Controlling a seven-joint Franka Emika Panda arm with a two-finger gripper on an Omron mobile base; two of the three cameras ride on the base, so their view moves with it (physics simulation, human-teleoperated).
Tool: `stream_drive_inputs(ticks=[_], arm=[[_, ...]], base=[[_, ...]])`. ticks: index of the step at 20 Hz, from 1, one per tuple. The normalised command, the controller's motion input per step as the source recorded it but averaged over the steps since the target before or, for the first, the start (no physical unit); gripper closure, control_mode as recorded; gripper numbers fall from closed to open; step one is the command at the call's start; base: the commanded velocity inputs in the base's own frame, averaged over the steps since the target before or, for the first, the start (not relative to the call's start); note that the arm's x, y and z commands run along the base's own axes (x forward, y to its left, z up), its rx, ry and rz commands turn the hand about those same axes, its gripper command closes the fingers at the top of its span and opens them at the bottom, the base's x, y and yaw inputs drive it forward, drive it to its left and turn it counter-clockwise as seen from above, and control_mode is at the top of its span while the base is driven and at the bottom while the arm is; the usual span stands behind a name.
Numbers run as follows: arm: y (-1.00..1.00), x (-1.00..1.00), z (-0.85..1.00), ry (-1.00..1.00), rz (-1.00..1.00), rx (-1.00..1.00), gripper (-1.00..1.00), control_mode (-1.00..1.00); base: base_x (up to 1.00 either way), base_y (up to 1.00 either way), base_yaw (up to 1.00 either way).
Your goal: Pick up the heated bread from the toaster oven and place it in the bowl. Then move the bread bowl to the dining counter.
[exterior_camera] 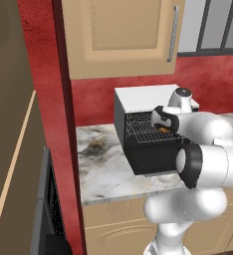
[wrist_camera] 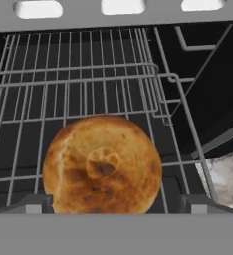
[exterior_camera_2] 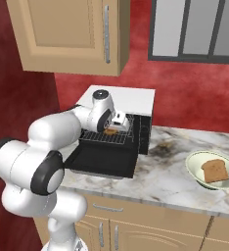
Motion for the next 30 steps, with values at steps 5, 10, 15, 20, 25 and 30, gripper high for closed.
stream_drive_inputs(ticks=[5,10,15,20,25,30], arm=[[0.0,0.0,-0.19,0.0,0.0,-0.04,-1.0,-1.0],[0.0,-0.06,-0.14,0.0,0.0,-0.04,-1.0,-1.0],[0.0,-0.17,-0.02,0.0,0.0,-0.01,-1.0,-1.0],[0.0,-0.13,-0.01,0.0,0.01,-0.01,-1.0,-1.0],[0.04,0.0,0.0,0.0,0.0,-0.02,-1.0,-1.0],[0.11,0.0,0.0,0.0,0.0,0.0,-1.0,-1.0]], base=[[0.0,0.0,0.0],[0.0,0.0,0.0],[0.0,0.0,0.0],[0.0,0.0,0.0],[0.0,0.0,0.0],[0.0,0.0,0.0]])
